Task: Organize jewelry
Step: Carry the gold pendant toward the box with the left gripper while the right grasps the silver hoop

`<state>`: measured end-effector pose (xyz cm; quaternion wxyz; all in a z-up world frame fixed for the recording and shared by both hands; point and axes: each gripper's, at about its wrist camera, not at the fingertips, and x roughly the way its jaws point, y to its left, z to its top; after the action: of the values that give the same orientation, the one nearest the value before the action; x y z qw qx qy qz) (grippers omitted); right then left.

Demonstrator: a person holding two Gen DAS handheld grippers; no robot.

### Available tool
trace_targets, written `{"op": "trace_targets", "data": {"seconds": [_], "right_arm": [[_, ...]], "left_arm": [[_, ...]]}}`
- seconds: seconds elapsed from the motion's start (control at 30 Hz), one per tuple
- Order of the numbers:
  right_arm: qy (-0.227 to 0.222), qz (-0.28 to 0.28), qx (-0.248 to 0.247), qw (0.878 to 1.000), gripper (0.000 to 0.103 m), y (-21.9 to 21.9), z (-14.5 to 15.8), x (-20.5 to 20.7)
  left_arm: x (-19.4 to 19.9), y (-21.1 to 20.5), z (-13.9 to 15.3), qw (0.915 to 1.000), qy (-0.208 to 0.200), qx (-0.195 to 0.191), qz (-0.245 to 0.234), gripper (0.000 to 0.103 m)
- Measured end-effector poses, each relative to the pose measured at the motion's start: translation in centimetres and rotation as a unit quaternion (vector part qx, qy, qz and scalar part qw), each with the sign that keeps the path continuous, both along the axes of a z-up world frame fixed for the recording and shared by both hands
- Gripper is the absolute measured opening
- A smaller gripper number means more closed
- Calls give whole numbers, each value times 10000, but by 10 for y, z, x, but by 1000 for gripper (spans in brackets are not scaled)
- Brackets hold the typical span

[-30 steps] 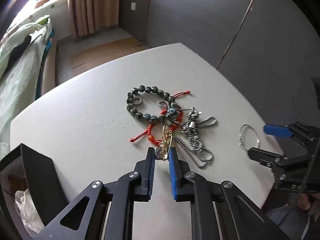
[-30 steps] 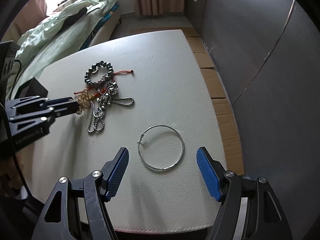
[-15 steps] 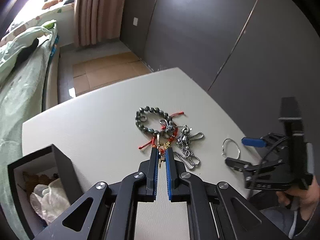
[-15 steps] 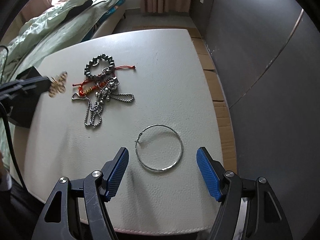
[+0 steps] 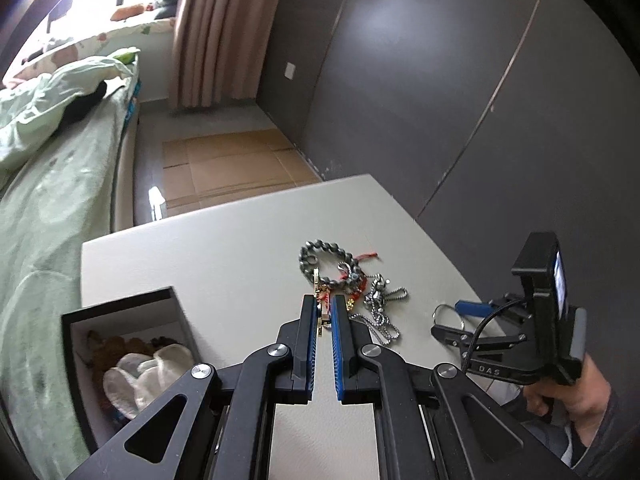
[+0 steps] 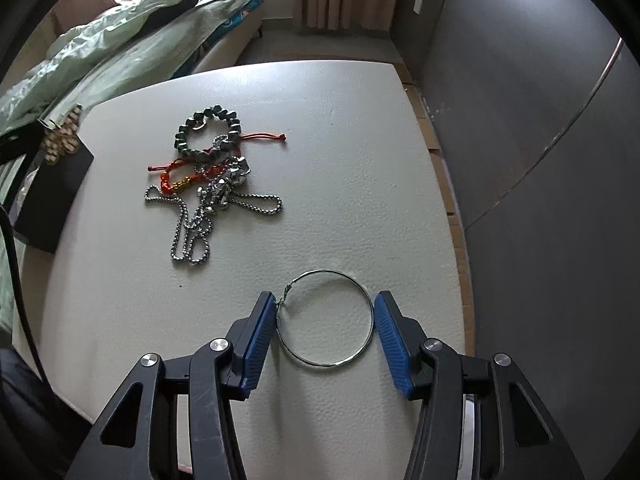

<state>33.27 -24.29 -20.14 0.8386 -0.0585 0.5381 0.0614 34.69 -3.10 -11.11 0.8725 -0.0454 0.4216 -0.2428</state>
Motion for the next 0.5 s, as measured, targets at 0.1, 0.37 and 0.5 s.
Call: {"op": "trace_targets", "data": {"seconds": [0.1,0.37,0.5], "right_arm": [[-37,-9,206,9998,51,2,3,-1],[-336,121,571,9977,51,22,32,0],[-567,296,679,9956,51,47,52,1]], "left_arm": [[-1,14,5,9999,-35,-77,129,7],[-4,62,8,9981,-21,-281,547,7],[-4,81,5,9967,41,-347,736,7]]}}
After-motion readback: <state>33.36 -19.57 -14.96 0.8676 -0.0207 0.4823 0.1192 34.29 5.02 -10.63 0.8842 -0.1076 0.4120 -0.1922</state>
